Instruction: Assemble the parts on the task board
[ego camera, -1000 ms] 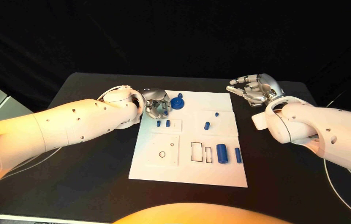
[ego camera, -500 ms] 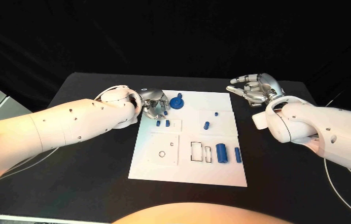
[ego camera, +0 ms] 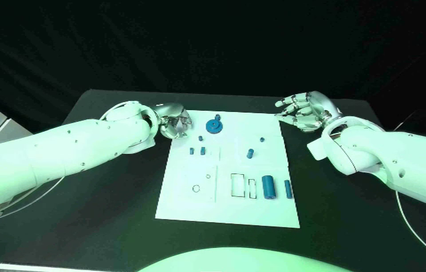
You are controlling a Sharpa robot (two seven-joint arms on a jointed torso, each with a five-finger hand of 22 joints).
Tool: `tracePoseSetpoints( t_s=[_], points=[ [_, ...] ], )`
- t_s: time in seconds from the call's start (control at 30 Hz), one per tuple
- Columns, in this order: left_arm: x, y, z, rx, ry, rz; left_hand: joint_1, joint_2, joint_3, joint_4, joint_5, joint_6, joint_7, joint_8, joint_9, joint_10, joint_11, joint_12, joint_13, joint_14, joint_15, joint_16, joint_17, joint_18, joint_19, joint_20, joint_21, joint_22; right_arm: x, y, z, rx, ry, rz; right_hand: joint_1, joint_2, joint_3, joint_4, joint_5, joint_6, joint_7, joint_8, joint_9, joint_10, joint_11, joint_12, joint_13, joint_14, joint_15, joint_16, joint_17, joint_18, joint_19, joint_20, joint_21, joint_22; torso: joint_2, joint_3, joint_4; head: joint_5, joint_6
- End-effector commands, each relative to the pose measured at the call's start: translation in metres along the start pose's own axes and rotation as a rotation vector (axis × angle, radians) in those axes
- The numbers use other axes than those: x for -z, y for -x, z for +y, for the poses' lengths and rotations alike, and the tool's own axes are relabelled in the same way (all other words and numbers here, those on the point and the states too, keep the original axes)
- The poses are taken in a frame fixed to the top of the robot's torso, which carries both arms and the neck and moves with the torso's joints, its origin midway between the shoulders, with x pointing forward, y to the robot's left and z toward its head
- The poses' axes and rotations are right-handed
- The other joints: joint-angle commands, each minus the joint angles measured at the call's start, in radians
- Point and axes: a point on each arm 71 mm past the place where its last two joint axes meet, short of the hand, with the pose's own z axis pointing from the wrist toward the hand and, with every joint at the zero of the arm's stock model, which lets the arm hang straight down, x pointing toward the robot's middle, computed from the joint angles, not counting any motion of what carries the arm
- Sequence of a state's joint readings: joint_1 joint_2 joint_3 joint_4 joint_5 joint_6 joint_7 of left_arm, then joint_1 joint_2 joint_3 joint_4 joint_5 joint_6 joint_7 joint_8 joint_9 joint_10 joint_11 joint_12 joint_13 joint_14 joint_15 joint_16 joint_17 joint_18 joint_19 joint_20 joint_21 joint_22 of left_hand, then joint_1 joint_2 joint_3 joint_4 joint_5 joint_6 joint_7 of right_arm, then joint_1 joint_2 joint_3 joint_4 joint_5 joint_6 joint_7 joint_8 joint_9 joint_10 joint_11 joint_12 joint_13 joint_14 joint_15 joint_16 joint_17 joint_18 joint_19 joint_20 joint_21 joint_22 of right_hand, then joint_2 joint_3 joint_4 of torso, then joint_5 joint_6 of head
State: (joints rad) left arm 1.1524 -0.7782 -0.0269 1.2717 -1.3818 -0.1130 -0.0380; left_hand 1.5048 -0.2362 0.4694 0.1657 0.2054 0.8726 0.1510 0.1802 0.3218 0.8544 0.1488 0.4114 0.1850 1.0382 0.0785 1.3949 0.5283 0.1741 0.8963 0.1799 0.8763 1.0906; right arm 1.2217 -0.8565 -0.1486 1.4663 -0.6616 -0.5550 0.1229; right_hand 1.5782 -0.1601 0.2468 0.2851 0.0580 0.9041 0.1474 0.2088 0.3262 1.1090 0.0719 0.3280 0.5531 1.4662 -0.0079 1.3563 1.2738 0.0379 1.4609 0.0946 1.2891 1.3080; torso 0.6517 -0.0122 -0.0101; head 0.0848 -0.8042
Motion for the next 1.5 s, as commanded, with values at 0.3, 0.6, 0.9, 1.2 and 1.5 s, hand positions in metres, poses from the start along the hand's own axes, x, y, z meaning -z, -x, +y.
tracePoseSetpoints(
  t_s=[0.3,0.6,0.9,1.2,1.5],
  points=[
    [0.023,0.032,0.036,0.787,-0.023,-0.117,0.007,0.006,0.116,-0.059,0.001,0.062,0.024,0.061,0.012,0.097,-0.038,0.133,0.038,-0.065,-0.034,-0.122,-0.131,0.009,-0.044,-0.035,-0.016,0.000,-0.002,-0.028,0.009,0.592,0.158,0.281,-0.043,-0.083,0.134,-0.008,0.002,0.066,-0.003,0.001,-0.002,0.022,0.009,-0.189,-0.226,0.041,0.009,0.015,0.015,0.013,0.019,0.007,0.022,0.170,0.001,0.0008,-0.0008,-0.046,0.015],
    [0.037,0.035,0.023,1.066,-0.166,-0.106,-0.018,0.013,0.111,-0.064,-0.001,0.063,0.025,0.071,0.016,0.090,-0.037,0.149,0.041,-0.063,-0.034,-0.151,-0.144,0.009,-0.048,-0.034,-0.029,-0.008,-0.007,-0.044,0.018,0.784,0.191,0.274,-0.065,-0.096,0.157,-0.010,0.002,0.074,-0.009,-0.001,-0.002,0.031,0.006,-0.218,-0.269,0.039,0.006,0.007,0.001,0.011,0.026,0.002,0.034,0.176,0.002,-0.0011,-0.0005,-0.062,0.021],
    [0.047,0.035,0.012,1.152,-0.228,-0.097,-0.039,0.018,0.095,-0.069,-0.002,0.061,0.022,0.082,0.021,0.092,-0.042,0.164,0.043,-0.033,-0.037,-0.148,-0.140,0.011,-0.029,-0.036,-0.041,-0.023,-0.012,-0.058,0.023,0.874,0.195,0.239,-0.082,-0.108,0.166,-0.015,0.002,0.075,-0.003,-0.006,-0.002,0.020,0.013,-0.245,-0.302,0.040,0.012,0.006,-0.001,0.011,0.027,0.003,0.033,0.177,0.001,-0.0007,0.0011,-0.069,0.021],
    [0.049,0.035,0.010,1.168,-0.240,-0.098,-0.042,0.018,0.093,-0.070,-0.002,0.059,0.021,0.083,0.022,0.091,-0.042,0.165,0.043,-0.028,-0.038,-0.145,-0.137,0.011,-0.025,-0.036,-0.042,-0.025,-0.012,-0.075,0.018,0.881,0.191,0.273,-0.083,-0.106,0.170,-0.020,0.002,0.079,0.001,-0.006,-0.002,0.020,0.018,-0.250,-0.311,0.041,0.017,0.007,0.000,0.011,0.027,0.005,0.033,0.178,0.002,-0.0006,0.0011,-0.066,0.018],
    [0.050,0.035,0.011,1.169,-0.238,-0.101,-0.042,0.019,0.093,-0.071,-0.001,0.058,0.021,0.083,0.022,0.091,-0.042,0.166,0.043,-0.026,-0.038,-0.144,-0.136,0.011,-0.022,-0.037,-0.043,-0.026,-0.014,-0.078,0.011,0.905,0.174,0.271,-0.081,-0.100,0.179,-0.026,0.002,0.084,-0.001,-0.005,-0.001,0.026,0.017,-0.251,-0.319,0.041,0.017,0.008,0.000,0.010,0.028,0.006,0.035,0.179,0.001,-0.0004,0.0007,-0.067,0.015]
  ],
)
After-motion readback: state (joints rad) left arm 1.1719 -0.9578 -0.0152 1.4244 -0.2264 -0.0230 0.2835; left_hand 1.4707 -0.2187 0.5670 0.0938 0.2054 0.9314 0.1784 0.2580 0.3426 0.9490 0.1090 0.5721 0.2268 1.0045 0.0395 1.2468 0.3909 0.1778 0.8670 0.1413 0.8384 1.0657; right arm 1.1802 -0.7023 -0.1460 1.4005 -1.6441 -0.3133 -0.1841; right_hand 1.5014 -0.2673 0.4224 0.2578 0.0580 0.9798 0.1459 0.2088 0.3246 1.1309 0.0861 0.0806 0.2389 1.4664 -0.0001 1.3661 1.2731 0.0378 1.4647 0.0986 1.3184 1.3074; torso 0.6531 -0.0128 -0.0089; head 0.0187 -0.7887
